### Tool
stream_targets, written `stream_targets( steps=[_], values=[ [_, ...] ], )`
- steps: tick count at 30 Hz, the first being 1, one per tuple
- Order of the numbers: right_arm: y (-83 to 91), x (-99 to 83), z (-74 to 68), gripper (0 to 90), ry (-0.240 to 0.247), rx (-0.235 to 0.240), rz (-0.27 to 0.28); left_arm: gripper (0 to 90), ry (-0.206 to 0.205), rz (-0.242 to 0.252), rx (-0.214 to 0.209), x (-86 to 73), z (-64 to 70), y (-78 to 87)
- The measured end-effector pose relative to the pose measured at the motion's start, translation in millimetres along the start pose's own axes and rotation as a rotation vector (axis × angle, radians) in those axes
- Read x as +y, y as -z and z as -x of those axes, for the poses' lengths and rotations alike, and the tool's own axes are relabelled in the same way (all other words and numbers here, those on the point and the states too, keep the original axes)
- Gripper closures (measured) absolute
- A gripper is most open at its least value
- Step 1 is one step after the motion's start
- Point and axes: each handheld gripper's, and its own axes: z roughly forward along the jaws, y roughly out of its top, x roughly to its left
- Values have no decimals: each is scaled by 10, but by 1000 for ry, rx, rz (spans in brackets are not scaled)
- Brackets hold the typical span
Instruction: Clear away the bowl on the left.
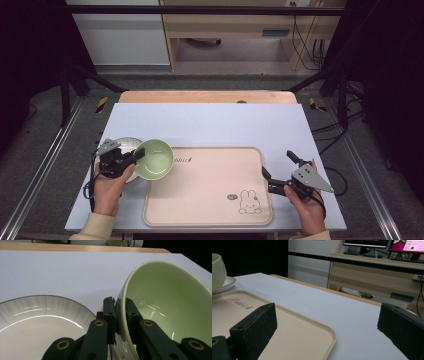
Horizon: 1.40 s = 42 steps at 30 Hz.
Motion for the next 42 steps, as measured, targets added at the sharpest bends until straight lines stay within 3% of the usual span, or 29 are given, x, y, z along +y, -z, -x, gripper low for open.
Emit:
stream_targets(
  steps=[9,21,42],
  values=[
    [3,-4,8,29,-5,-8,-3,826,-25,-25,-49,-16,213,-124],
    [-2,-9,11,30,-8,-8,-2,825,-64,-73,-93,-55,398,-272],
    [1,-11,18,30,-13,-9,-6,825,-62,-116,-171,-71,683,-481]
  ],
)
